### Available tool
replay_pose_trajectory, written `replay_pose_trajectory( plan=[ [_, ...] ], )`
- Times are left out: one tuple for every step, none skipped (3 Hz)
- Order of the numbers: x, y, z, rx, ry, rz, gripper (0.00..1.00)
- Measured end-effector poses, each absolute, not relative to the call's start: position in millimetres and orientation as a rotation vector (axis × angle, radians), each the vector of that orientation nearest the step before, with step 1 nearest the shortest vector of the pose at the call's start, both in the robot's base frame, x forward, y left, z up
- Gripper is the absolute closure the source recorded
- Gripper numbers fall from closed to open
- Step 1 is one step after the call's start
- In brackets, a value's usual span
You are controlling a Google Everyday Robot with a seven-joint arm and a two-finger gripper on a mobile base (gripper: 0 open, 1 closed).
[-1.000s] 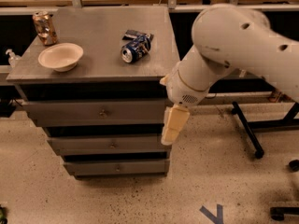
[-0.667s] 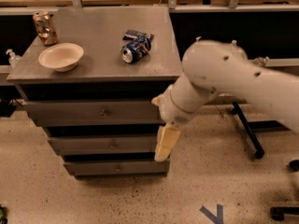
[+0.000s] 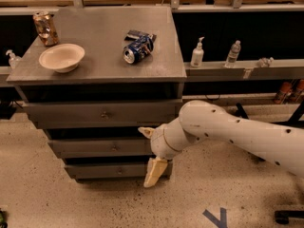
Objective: Open middle drawer
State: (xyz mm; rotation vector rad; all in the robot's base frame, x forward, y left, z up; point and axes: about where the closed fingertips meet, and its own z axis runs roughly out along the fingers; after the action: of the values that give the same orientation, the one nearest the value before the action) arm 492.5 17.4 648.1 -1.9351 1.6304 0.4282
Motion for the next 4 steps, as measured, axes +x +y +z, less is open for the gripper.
replay_pose_trajectory(
  plan=[
    [495,27,631,-1.929,1.554,0.452,0.00],
    [496,31,625,-1.950,1.562,0.470,0.00],
    [498,33,538,-2.014,1.628,0.468,0.00],
    [529,41,451,-1.999,1.594,0.378,0.00]
  ],
)
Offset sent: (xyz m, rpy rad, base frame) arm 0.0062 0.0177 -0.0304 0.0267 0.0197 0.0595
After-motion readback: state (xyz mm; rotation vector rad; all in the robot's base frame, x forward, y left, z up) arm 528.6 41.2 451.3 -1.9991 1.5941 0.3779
